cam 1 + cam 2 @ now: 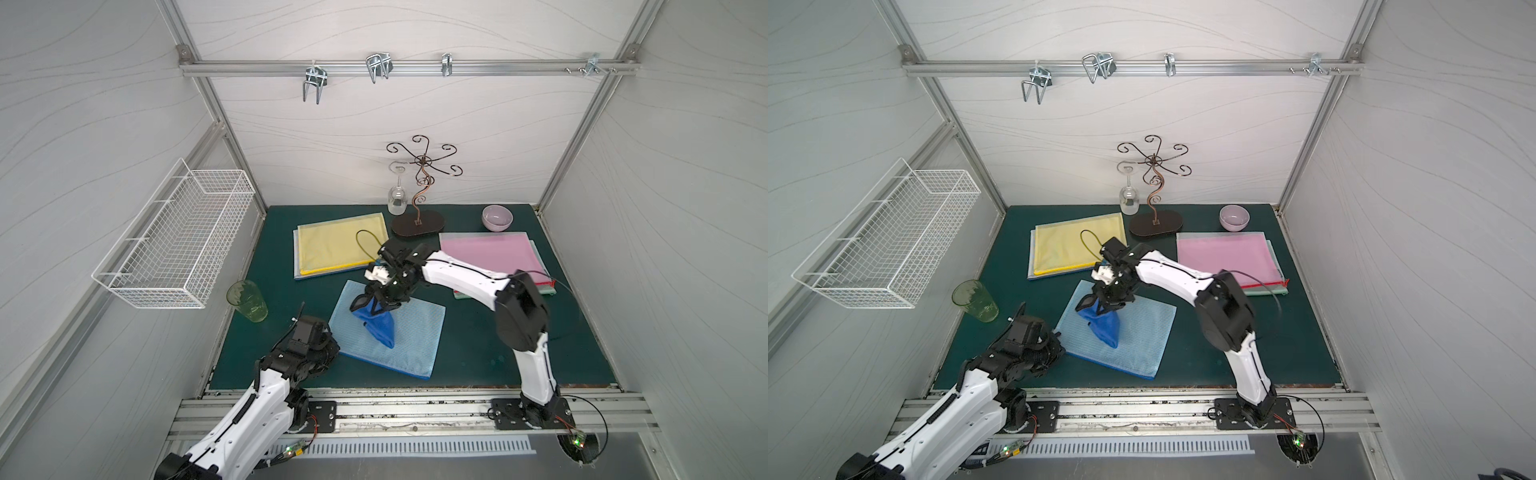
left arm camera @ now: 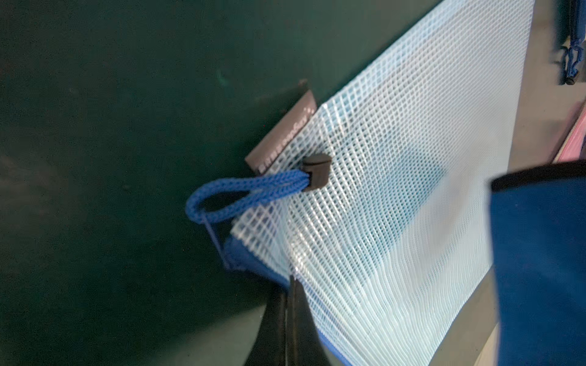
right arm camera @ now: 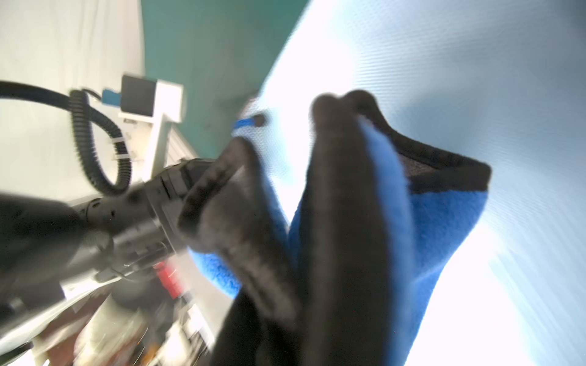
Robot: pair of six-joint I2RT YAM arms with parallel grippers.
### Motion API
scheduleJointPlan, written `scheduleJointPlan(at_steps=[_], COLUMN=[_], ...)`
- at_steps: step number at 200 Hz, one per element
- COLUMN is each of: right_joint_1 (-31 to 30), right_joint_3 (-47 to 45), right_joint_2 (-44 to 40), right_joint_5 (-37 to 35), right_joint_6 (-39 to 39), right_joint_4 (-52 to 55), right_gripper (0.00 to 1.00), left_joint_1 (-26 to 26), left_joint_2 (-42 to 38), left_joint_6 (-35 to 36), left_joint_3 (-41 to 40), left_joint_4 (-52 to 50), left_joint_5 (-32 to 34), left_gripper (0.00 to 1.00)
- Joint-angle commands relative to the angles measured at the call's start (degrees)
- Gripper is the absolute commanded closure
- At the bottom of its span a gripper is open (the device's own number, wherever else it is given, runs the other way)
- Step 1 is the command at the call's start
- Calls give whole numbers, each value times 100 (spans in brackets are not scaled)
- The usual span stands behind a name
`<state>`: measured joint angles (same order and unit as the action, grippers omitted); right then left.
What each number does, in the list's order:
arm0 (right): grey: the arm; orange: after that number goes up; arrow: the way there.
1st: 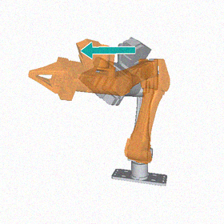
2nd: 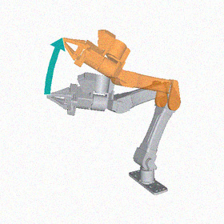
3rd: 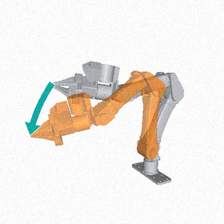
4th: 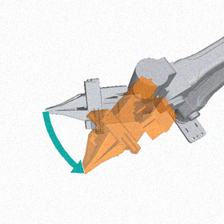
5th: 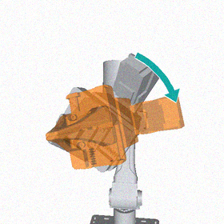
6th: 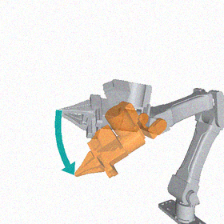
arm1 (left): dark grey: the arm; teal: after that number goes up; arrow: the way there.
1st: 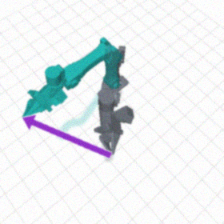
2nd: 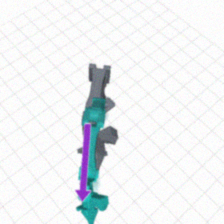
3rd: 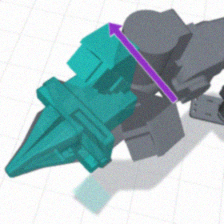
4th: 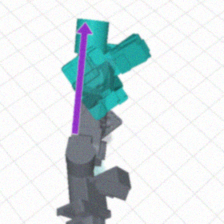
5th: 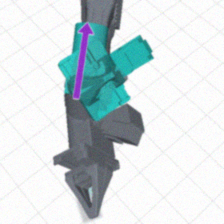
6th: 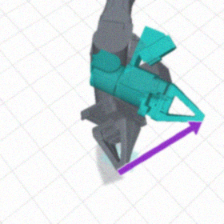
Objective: Wipe the document bag
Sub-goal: Wipe the dirt from the document bag.
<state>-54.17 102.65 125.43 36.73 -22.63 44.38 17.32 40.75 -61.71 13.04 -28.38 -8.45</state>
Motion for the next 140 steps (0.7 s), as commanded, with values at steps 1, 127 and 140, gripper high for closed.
scheduleJointPlan(at_steps=[1,127,140], right_joint_1=[-235,374,206], right_joint_3=[690,-96,-384], right_joint_2=[741,-535,-698], right_joint_5=[1233,-3001,-1827], right_joint_6=[-98,1296,1085], right_joint_4=[-72,1416,1092], right_gripper=[100,100,100], left_joint_1=[23,18,21], left_joint_2=[35,-98,23], left_joint_6=[72,-27,-10], left_joint_3=[162,124,161], left_joint_4=[-86,-35,22], left_joint_5=[20,14,8], left_gripper=[100,100,100])
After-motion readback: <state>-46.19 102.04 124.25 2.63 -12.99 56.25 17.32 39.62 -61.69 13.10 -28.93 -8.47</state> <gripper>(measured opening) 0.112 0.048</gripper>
